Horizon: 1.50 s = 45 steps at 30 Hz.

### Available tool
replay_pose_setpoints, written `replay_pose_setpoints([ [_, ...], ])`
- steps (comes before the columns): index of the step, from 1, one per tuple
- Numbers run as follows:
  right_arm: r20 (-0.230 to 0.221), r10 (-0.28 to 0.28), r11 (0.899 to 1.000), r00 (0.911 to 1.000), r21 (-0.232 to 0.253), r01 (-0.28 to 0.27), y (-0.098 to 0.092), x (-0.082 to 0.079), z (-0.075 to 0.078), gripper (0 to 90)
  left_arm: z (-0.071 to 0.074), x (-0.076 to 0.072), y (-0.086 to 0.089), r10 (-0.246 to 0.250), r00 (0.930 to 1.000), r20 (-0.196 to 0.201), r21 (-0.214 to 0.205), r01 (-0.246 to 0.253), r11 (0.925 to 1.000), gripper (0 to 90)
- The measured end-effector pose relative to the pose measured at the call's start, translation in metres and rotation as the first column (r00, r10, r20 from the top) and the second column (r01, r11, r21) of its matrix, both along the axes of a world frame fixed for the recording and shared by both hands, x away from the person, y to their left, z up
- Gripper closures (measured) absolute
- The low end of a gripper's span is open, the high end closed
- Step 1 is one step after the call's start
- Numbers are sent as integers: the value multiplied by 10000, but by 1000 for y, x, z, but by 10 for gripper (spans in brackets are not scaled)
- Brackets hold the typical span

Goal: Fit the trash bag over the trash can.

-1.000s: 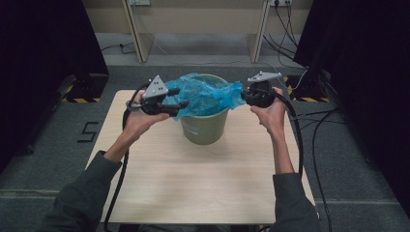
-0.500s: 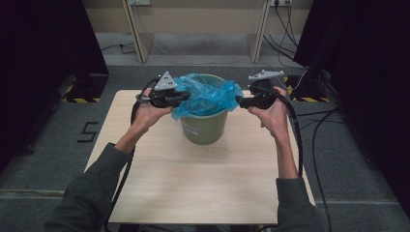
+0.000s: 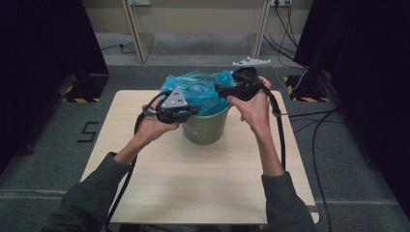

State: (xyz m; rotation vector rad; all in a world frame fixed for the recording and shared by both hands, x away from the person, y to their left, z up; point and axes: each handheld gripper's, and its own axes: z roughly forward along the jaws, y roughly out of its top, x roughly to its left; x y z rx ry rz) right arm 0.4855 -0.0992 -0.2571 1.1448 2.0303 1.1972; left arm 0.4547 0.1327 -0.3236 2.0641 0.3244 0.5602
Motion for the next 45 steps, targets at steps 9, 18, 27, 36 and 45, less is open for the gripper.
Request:
replay_pose_setpoints([
  [9,-72,115,9995,9999,-301,-117,-17,24,-18,879,8,10,18,934,9956,-42,-764,-935,9927,664],
  [18,-197,42,9991,9998,-418,-50,-55,11,-30,900,3,52,36,2530,9626,-971,-1334,-2645,9551,364],
  [27,-779,-84,9989,9969,-473,48,-78,10,-56,900,-8,41,25,1402,9879,-662,-717,-1449,9869,870],
  [36,-1341,300,9968,9905,-695,-396,-81,-1,-80,864,-17,6,34,530,9977,-421,-610,-555,9966,889],
  [45,192,231,9945,9996,1021,-249,-61,-18,-26,423,-22,2,30,383,9983,-446,-473,-404,9981,889],
])
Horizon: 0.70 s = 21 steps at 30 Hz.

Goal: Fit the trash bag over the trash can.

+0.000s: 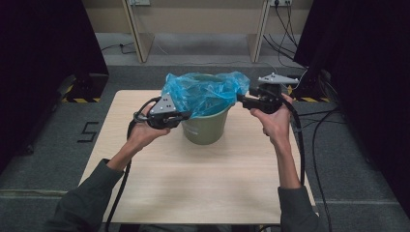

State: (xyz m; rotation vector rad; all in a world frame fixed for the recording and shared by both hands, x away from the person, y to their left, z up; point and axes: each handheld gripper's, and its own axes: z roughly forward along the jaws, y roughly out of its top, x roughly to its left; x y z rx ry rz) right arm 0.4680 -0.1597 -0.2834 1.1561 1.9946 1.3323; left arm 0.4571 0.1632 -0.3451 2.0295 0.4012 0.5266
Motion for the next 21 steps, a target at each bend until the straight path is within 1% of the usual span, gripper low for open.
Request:
replay_pose_setpoints([
  [3,308,335,9993,9990,169,-340,18,-1,19,395,0,-1,-3,-25,10000,23,44,24,10000,889],
  [5,391,476,9988,9981,92,-480,32,1,26,379,0,-1,-4,-70,10000,68,103,69,9999,888],
  [7,451,729,9973,9963,60,-732,46,7,30,362,0,-2,-6,-92,9999,98,122,90,9999,888],
  [10,81,1223,9925,9925,25,-1223,67,20,25,327,0,-2,-6,-121,9998,131,141,120,9998,886],
  [11,-100,1307,9914,9914,-89,-1308,73,25,21,321,1,-3,-6,-130,9998,132,116,129,9998,885],
  [12,-297,1307,9907,9910,-349,-1317,79,32,16,313,1,-2,-5,-111,9998,138,99,109,9999,884],
  [14,-559,1231,9895,9908,-699,-1269,85,41,7,314,2,-2,-4,-67,9999,141,50,66,10000,882],
  [16,-799,1017,9881,9916,-1074,-1100,87,50,-3,359,2,0,-3,-7,9999,119,51,7,10000,879],
  [17,-919,926,9858,9915,-1316,-1042,87,54,-7,409,1,2,-3,13,9999,119,52,-14,10000,877],
  [18,-963,913,9815,9912,-1596,-1059,87,58,-11,524,1,3,-2,50,9999,102,64,-51,10000,874],
  [19,-990,985,9763,9902,-1830,-1154,87,60,-15,617,1,5,-3,90,9999,87,71,-90,9999,872],
  [20,-1078,1070,9704,9884,-2051,-1274,86,61,-17,678,1,6,-3,148,9998,98,77,-148,9999,870],
  [21,-1149,1129,9660,9869,-2196,-1361,84,61,-19,758,1,8,-3,209,9997,123,53,-210,9998,867],
])
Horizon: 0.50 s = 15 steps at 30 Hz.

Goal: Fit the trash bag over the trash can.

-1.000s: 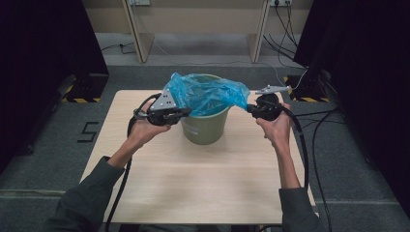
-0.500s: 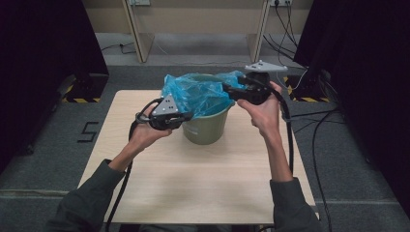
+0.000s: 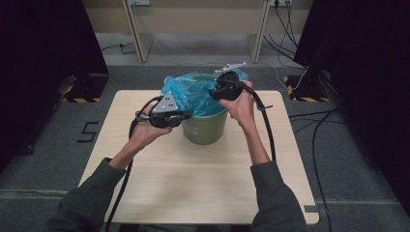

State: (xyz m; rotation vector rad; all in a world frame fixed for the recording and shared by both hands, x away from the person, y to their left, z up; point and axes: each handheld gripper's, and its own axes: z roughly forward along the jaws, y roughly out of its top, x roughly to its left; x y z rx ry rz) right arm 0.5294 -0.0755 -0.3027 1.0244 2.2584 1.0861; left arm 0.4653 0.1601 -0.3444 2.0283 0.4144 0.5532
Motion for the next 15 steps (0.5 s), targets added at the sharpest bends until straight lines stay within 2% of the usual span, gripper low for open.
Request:
replay_pose_setpoints([
  [3,93,339,9994,9994,-85,-338,-9,-5,0,879,0,8,0,306,9995,-4,-17,-306,9995,861],
  [5,212,501,9987,9985,-90,-499,-16,-13,2,900,0,12,1,417,9990,-153,-143,-419,9990,842],
  [6,253,619,9980,9978,87,-621,-20,-19,3,900,0,13,2,462,9987,-202,-232,-467,9986,817],
  [8,403,824,9965,9958,124,-829,-26,-33,4,900,3,13,6,538,9982,-280,-516,-552,9971,739],
  [11,489,1080,9941,9929,78,-1085,-34,-55,-2,900,11,10,9,529,9978,-409,-1236,-576,9907,624],
  [14,456,1274,9918,9908,78,-1279,-36,-70,-13,900,17,6,3,414,9990,-191,-1402,-437,9892,507],
  [15,397,1389,9902,9895,87,-1393,-36,-74,-17,900,19,5,-1,334,9994,-116,-1322,-347,9906,480],
])
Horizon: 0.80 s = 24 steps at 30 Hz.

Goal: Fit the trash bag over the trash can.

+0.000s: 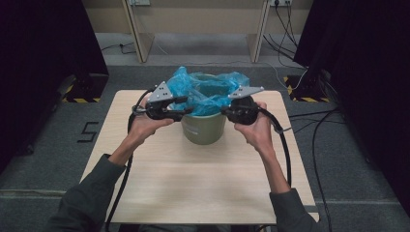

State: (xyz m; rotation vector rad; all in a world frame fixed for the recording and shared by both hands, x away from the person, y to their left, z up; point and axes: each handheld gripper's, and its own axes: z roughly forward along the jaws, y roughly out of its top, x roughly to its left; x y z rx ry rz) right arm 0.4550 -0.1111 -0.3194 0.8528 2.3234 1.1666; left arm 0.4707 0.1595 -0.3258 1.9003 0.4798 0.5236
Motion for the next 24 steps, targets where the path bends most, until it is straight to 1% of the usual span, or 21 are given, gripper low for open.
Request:
replay_pose_setpoints([
  [2,-88,227,9997,9997,-72,-227,3,-7,-8,900,1,-1,-8,49,10000,-34,68,-48,10000,423],
  [3,-116,311,9994,9994,-128,-313,4,-10,-11,900,1,-1,-11,115,9998,-137,119,-113,9999,396],
  [6,-175,503,9985,9986,-222,-507,8,-18,-19,900,1,5,-17,568,9979,-309,-287,-577,9979,337],
  [7,-220,546,9982,9983,-238,-551,9,-20,-21,900,1,8,-18,724,9967,-356,-418,-739,9964,329],
  [8,-235,590,9978,9980,-291,-597,10,-21,-23,900,1,10,-18,806,9960,-398,-450,-823,9956,326],
  [10,-290,665,9973,9974,-279,-673,10,-24,-26,900,-1,14,-19,918,9944,-518,-367,-937,9949,321],
  [12,-370,728,9970,9967,-245,-737,11,-25,-30,899,-4,16,-21,890,9928,-803,-322,-918,9953,325],
  [13,-408,738,9969,9964,-254,-749,12,-25,-33,898,-6,18,-21,805,9920,-973,-217,-830,9963,342],
  [15,-515,757,9967,9958,-262,-772,14,-25,-37,893,-9,20,-22,678,9906,-1188,-189,-705,9973,383],
  [17,-523,783,9966,9956,-222,-795,15,-25,-39,882,-12,21,-22,262,9886,-1481,-229,-299,9993,489],
  [18,-512,770,9967,9957,-219,-782,15,-26,-40,868,-13,21,-22,187,9884,-1505,-137,-210,9997,560],
  [19,-502,731,9970,9961,-230,-743,16,-26,-40,842,-14,20,-22,131,9903,-1381,-18,-134,9999,641],
  [21,-416,523,9984,9978,-185,-531,14,-27,-38,731,-15,16,-21,0,9933,-1158,135,16,9999,752],
  [22,-382,330,9994,9987,-76,-333,13,-27,-35,673,-15,14,-20,-14,9946,-1035,242,40,9997,787],
  [24,-106,9,9999,9999,130,-8,9,-29,-28,587,-16,10,-18,-120,9955,-939,325,151,9994,838],
])
